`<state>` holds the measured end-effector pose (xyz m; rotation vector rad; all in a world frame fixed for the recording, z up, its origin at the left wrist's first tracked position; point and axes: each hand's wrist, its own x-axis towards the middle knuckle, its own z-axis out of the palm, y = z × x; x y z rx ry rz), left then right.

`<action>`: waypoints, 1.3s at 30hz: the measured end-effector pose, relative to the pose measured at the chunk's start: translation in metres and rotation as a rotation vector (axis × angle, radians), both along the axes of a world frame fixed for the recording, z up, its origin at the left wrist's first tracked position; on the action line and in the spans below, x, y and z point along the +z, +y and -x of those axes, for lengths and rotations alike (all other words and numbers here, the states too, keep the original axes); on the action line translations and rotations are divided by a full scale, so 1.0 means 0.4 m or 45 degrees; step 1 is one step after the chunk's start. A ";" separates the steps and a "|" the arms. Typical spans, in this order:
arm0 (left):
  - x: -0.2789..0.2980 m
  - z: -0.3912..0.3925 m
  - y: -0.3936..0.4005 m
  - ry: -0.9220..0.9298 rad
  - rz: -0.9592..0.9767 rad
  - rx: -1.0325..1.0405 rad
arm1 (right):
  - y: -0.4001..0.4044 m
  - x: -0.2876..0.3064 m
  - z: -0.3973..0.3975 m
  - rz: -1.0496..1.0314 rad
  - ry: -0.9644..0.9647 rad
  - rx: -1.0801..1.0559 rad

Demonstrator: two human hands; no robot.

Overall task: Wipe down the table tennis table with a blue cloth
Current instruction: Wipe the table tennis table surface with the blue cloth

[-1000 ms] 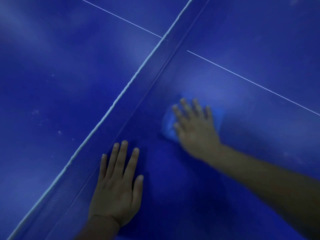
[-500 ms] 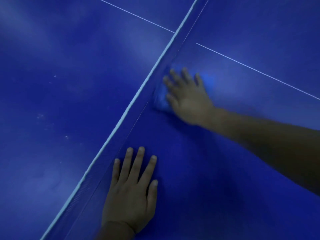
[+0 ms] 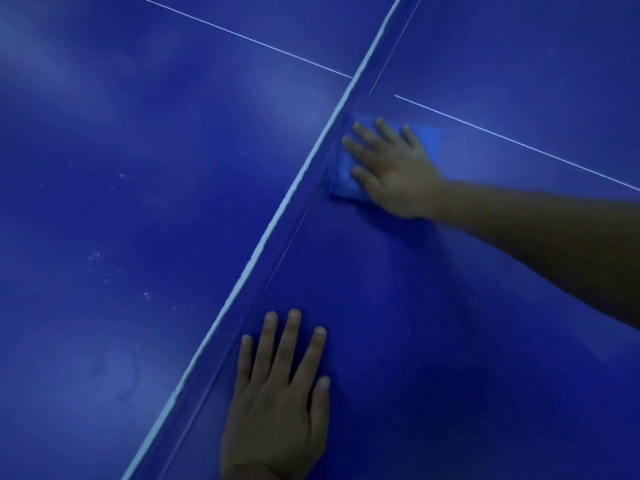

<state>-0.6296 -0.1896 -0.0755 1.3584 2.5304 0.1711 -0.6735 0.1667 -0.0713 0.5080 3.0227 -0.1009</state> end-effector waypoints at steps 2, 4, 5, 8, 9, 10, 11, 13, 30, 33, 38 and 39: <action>0.000 0.002 -0.001 -0.002 0.005 0.004 | 0.077 0.007 0.059 -0.011 0.017 -0.194; -0.001 0.001 -0.001 0.011 0.000 0.006 | 0.093 0.002 0.097 0.042 0.019 -0.326; 0.000 0.001 0.000 0.013 -0.006 0.006 | 0.076 -0.003 0.099 0.055 0.028 -0.335; -0.003 0.002 0.000 0.019 -0.042 0.004 | 0.028 -0.013 0.034 0.054 0.056 -0.184; -0.005 0.003 -0.002 0.023 -0.043 0.003 | 0.025 -0.010 0.005 0.075 0.036 -0.139; -0.006 0.003 -0.003 0.023 -0.042 0.000 | 0.029 -0.007 -0.013 0.083 0.010 -0.119; -0.006 0.004 -0.004 0.018 -0.041 -0.003 | 0.036 -0.004 -0.017 0.075 -0.002 -0.142; -0.006 0.005 -0.004 0.002 -0.029 -0.009 | 0.038 -0.003 0.015 0.059 0.017 -0.325; -0.002 -0.003 0.004 0.007 -0.025 0.013 | 0.193 -0.010 -0.297 0.062 0.106 -1.319; -0.002 -0.004 0.006 0.036 -0.044 0.013 | 0.130 -0.007 -0.158 0.068 0.122 -1.247; -0.005 -0.005 0.006 0.051 -0.048 0.005 | -0.035 -0.019 -0.021 0.102 0.028 -0.535; -0.005 -0.006 0.005 0.046 -0.050 0.004 | -0.016 -0.018 -0.059 0.089 0.007 -0.524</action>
